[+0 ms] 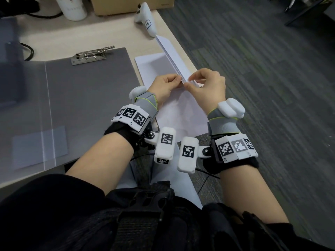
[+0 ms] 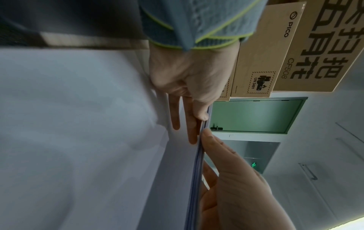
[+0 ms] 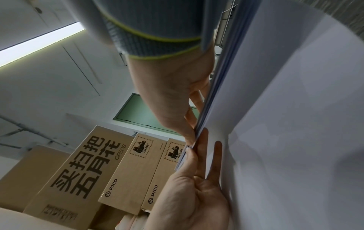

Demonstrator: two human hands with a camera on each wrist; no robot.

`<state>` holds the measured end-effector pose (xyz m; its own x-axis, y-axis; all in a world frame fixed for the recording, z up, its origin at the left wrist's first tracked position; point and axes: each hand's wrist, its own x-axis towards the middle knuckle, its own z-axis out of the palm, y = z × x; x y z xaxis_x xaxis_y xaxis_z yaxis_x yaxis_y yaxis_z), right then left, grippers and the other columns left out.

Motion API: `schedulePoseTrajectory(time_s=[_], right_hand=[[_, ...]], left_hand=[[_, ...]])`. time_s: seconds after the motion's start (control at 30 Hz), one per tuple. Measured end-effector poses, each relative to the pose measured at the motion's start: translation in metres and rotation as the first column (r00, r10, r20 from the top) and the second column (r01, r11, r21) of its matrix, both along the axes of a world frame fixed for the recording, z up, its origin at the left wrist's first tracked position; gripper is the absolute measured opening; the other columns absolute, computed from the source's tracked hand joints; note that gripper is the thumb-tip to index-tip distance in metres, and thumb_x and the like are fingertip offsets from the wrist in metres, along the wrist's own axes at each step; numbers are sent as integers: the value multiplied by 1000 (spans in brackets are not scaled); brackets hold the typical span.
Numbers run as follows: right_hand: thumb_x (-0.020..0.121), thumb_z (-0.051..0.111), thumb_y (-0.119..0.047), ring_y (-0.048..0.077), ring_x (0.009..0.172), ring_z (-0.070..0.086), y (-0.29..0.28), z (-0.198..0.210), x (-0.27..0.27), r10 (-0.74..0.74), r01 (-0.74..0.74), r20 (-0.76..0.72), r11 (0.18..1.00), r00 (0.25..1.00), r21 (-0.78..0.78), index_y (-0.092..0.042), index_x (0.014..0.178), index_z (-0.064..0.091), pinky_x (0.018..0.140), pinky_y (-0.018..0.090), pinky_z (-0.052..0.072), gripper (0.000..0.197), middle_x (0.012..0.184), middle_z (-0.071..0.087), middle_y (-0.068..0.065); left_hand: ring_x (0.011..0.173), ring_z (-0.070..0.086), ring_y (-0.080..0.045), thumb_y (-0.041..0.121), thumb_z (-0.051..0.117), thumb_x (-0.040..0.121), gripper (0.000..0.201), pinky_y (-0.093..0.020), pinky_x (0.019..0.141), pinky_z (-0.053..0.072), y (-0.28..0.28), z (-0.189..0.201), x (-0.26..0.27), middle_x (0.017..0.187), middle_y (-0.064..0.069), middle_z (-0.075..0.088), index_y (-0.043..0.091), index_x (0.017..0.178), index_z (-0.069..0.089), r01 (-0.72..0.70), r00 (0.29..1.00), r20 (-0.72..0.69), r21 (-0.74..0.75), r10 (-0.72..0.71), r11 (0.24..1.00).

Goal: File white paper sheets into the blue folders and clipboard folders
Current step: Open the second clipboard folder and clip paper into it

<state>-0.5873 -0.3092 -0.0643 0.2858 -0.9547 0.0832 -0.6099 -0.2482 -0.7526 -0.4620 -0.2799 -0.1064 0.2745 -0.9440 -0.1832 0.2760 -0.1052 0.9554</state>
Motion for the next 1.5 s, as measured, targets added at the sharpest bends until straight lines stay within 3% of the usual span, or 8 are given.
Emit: schedulePoseTrajectory(time_s=[0.33, 0.5, 0.67, 0.83, 1.03, 1.13, 1.37, 1.5], right_hand=[[75, 70, -24, 22, 97, 65, -1, 0, -3, 0, 0, -9, 1000, 1000, 1, -17, 89, 67, 85, 42, 52, 16, 98, 70, 0], [89, 51, -13, 33, 111, 58, -13, 2, -17, -79, 73, -202, 997, 976, -35, -18, 124, 55, 90, 40, 47, 36, 122, 63, 7], [81, 60, -55, 27, 138, 33, -9, -5, -20, 33, -52, -318, 997, 948, -51, -9, 141, 39, 112, 41, 28, 78, 147, 40, 10], [77, 69, -35, 32, 116, 54, 2, -6, -13, 168, -135, -395, 985, 903, 110, -14, 132, 42, 87, 40, 48, 66, 124, 57, 10], [79, 51, -7, 36, 84, 52, 4, 2, -9, 14, 24, -429, 996, 903, 82, -7, 109, 47, 66, 35, 37, 31, 110, 57, 19], [77, 51, -7, 38, 85, 51, 8, 17, -8, -49, 63, -348, 998, 936, 31, -8, 107, 49, 66, 34, 36, 31, 108, 58, 18], [78, 59, -10, 27, 79, 48, 16, 63, 8, -91, 89, -3, 983, 996, -163, -11, 107, 52, 64, 26, 33, 30, 96, 62, 9], [76, 64, -10, 21, 72, 43, 27, 74, 26, -7, 47, 172, 971, 985, -234, -20, 93, 45, 54, 21, 26, 27, 76, 50, -6]], left_hand=[[45, 58, 4, 8, 46, 93, 33, -16, 58, 47, -9, 0, -6, 44, 13, 63, 13, 62, 53, -50, 977, 212, 119, 24, 992], [45, 60, 4, 2, 43, 94, 32, -7, 55, 48, -10, 1, -10, 43, 12, 63, 9, 65, 53, -59, 987, 157, 103, 42, 993], [55, 60, -10, 5, 46, 92, 30, -19, 60, 49, -9, 0, -8, 47, 9, 63, 11, 63, 54, -75, 985, 167, 129, 53, 989], [51, 64, -2, 5, 44, 95, 29, -12, 59, 52, -3, 9, -8, 51, 8, 66, 10, 68, 55, -44, 995, 98, 92, 34, 995], [76, 69, -5, 23, 43, 98, 26, -28, 81, 48, 5, 26, 6, 68, 7, 74, 15, 80, 59, 94, 983, 145, 111, -110, 989], [68, 68, 3, 16, 46, 97, 19, -13, 65, 48, 9, 34, 24, 66, 10, 72, 12, 84, 61, -50, 982, 186, 58, 38, 997], [131, 41, -20, 25, 51, 93, 54, -31, 112, 32, 20, 46, 63, 145, -14, 38, 7, 140, 31, -394, 855, 385, 42, 349, 918], [57, 54, 2, 30, 49, 89, 42, -17, 59, 44, 37, 65, 70, 83, -16, 61, 4, 122, 48, -399, 876, 284, -29, 390, 916]])
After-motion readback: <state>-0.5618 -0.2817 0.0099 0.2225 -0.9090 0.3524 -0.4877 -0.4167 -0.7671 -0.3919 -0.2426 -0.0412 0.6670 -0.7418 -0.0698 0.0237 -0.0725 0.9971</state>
